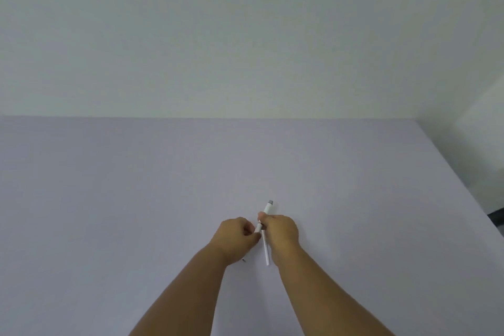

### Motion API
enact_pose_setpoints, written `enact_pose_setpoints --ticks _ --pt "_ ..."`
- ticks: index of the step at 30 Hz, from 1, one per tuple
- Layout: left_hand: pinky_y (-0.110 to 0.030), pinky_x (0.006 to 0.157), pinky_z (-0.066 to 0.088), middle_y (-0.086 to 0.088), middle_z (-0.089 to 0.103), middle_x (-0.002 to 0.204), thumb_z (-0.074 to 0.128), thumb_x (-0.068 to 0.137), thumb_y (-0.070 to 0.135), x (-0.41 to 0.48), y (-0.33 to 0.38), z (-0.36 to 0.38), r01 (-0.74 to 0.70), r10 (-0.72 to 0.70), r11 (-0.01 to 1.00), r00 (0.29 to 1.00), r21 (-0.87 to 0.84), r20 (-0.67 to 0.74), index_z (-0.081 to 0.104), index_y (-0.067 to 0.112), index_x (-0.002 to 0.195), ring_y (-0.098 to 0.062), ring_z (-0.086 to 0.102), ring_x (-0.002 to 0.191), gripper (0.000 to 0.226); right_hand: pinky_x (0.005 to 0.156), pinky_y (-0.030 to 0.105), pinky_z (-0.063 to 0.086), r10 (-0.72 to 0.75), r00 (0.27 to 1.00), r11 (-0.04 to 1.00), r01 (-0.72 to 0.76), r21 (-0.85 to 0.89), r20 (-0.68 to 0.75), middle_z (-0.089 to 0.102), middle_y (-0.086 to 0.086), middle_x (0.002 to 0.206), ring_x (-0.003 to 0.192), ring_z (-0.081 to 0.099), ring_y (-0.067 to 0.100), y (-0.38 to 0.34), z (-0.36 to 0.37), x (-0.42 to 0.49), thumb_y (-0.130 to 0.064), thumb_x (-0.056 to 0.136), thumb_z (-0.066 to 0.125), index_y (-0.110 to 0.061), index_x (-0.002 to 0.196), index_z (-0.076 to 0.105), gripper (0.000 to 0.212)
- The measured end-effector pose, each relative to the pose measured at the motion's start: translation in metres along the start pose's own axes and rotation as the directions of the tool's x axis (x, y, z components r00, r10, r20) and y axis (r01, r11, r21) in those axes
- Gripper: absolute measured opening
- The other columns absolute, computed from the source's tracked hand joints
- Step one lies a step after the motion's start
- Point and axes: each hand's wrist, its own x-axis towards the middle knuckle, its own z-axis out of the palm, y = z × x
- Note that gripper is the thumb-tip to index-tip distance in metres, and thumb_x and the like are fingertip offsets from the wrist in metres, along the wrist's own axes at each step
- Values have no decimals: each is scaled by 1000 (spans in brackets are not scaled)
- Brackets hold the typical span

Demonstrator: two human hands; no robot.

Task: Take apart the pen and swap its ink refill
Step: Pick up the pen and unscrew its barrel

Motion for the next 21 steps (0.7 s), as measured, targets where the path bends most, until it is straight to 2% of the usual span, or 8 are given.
enact_pose_setpoints --ticks 2,5,7,9,11,13,16,21 --pt "-17 50 40 8 53 71 58 86 32 -1 -1 -3 7 -8 999 999 50 37 55 24 73 -6 50 61 15 69 38 46 54 998 995 -52 80 -24 59 4 61 61 53 21 5 3 -1 -27 85 62 -13 58 64 30" --pt "-18 56 39 9 54 69 60 84 29 -7 -10 -1 28 -42 993 991 115 128 53 28 64 -8 51 64 20 76 38 46 38 990 998 -32 50 -136 60 7 66 70 55 27 4 -8 8 -28 89 55 -15 55 60 37" --pt "-18 58 41 9 55 72 61 83 27 -11 -17 2 55 -61 997 991 51 119 54 28 66 -10 53 68 19 77 37 47 -75 985 982 46 -182 -157 65 12 73 78 60 31 3 -23 15 -31 90 52 -9 67 66 35" --pt "-17 59 41 9 57 75 62 84 26 -13 -20 1 47 -47 999 996 3 69 55 28 71 -9 54 71 15 73 34 45 -203 976 860 140 -491 -78 65 8 76 83 61 31 7 -31 18 -35 89 56 -10 75 66 30" --pt "-13 59 40 9 59 82 61 85 27 -12 -19 0 31 -31 999 999 -11 23 59 27 83 -8 56 77 4 70 32 45 -213 977 781 159 -603 -17 60 3 74 81 60 28 14 -31 15 -35 84 64 -14 74 58 24" --pt "-9 56 40 9 61 88 60 86 29 -12 -17 -1 20 -21 1000 1000 -11 -20 62 26 93 -7 57 80 7 70 33 47 -204 978 771 136 -623 -39 64 6 87 85 63 28 19 -29 12 -34 80 68 -12 82 58 24" --pt "-9 42 43 12 57 84 58 88 30 -13 -16 -1 28 -29 999 999 -30 -36 60 25 95 -2 54 70 9 67 33 46 -227 972 755 139 -641 -57 67 9 97 90 64 30 22 -27 10 -35 79 70 -9 92 61 30" --pt "-18 60 43 5 61 96 55 89 31 -15 -21 2 1 3 997 998 72 -63 62 22 101 -13 55 79 17 76 37 52 -214 976 753 134 -644 -47 66 10 102 96 63 30 25 -29 9 -35 78 72 -8 99 61 36"
